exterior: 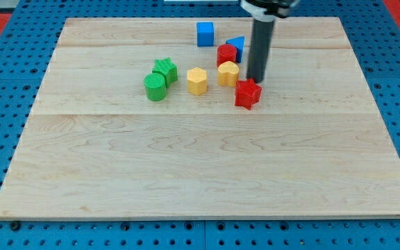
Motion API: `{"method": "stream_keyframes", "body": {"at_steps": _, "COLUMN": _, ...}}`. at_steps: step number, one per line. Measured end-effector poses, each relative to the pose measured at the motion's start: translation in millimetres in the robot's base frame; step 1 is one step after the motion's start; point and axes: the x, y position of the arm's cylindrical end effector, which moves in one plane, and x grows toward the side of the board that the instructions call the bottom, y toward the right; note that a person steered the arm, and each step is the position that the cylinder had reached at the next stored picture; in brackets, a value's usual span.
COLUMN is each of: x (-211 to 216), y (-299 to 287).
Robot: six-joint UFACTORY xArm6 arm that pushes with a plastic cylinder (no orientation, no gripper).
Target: Move the blue triangle at the top center
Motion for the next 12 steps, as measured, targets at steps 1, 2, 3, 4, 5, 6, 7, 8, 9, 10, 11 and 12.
{"method": "stream_keyframes", "body": {"at_steps": 1, "x": 20.2, "y": 26.7}}
{"method": "stream_keyframes", "body": {"at_steps": 2, "x": 12.1, "y": 13.0}}
{"method": "stream_keyframes", "body": {"at_steps": 3, "x": 2.7, "y": -26.7}}
{"method": "stream_keyframes", "body": {"at_steps": 4, "x": 2.5, "y": -22.4}}
{"method": "stream_keyframes", "body": {"at_steps": 5, "x": 8.1, "y": 19.6}}
{"method": "stream_keyframes", "body": {"at_steps": 6, "x": 27.2, "y": 22.1}}
{"method": "stream_keyframes", "body": {"at_steps": 7, "x": 34.8, "y": 12.9}}
{"method": "stream_keyframes", "body": {"at_steps": 8, "x": 34.7, "y": -12.2}}
{"method": "stream_keyframes", "body": {"at_steps": 9, "x": 34.7, "y": -33.5}}
{"method": "stream_keyframes", "body": {"at_steps": 10, "x": 37.4, "y": -50.9}}
{"method": "stream_keyframes", "body": {"at_steps": 11, "x": 60.1, "y": -44.8}}
{"method": "stream_keyframes", "body": {"at_steps": 12, "x": 54.0, "y": -13.4}}
